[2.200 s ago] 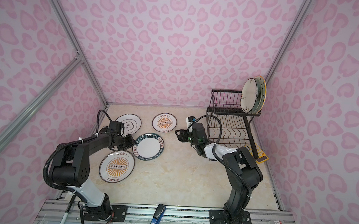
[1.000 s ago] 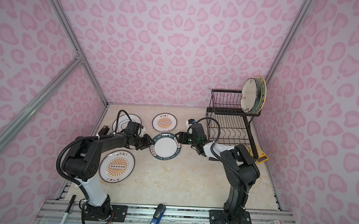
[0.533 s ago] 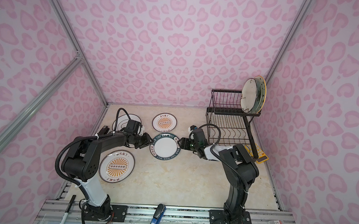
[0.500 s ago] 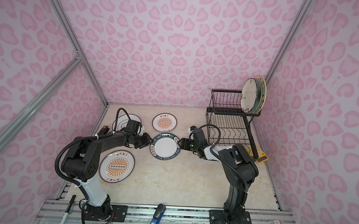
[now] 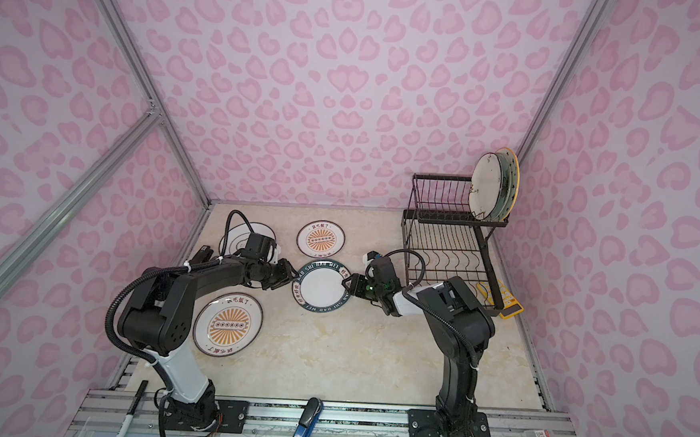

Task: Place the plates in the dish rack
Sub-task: 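Lower the right gripper onto the green-rimmed plate's rim while the left approaches opposite, then grip the green-rimmed plate's rim with the right gripper while the left grips opposite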

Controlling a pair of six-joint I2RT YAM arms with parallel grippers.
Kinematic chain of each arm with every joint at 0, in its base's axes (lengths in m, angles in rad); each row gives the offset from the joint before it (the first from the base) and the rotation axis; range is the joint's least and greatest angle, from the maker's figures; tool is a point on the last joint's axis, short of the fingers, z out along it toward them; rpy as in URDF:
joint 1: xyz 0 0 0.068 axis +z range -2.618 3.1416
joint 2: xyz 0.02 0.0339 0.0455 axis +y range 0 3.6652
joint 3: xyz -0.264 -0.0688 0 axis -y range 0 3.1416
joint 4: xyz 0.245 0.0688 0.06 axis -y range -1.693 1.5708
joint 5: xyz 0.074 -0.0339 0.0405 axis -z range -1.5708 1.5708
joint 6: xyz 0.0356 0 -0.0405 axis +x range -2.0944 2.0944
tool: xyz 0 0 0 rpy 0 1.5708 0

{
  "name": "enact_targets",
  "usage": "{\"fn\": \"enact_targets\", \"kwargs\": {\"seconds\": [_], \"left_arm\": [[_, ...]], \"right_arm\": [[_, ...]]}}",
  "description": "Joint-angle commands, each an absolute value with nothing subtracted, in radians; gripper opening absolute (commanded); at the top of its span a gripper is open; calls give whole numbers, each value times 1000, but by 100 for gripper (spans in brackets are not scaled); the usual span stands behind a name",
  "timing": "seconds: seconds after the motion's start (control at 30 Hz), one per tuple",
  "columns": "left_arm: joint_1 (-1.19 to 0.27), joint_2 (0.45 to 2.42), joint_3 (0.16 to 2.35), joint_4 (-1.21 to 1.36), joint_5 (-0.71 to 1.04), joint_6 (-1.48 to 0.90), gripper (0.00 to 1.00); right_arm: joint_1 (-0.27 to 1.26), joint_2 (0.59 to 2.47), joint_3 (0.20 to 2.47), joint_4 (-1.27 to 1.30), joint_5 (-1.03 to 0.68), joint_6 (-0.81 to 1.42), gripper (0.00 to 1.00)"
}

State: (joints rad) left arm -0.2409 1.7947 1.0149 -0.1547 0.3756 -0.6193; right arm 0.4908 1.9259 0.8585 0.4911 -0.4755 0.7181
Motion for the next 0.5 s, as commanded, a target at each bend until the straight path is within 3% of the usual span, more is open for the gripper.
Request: {"fn": "enact_targets", "kwargs": {"seconds": [0.0,0.47], "left_arm": [[-243,1804,1007,-123,395,-624,43],[-261,1825,1010,-91,429,-634,42]], "right_arm": [[493,1953,839,572,-491,808,52],[495,2034,808,778,-552,985,49]]}}
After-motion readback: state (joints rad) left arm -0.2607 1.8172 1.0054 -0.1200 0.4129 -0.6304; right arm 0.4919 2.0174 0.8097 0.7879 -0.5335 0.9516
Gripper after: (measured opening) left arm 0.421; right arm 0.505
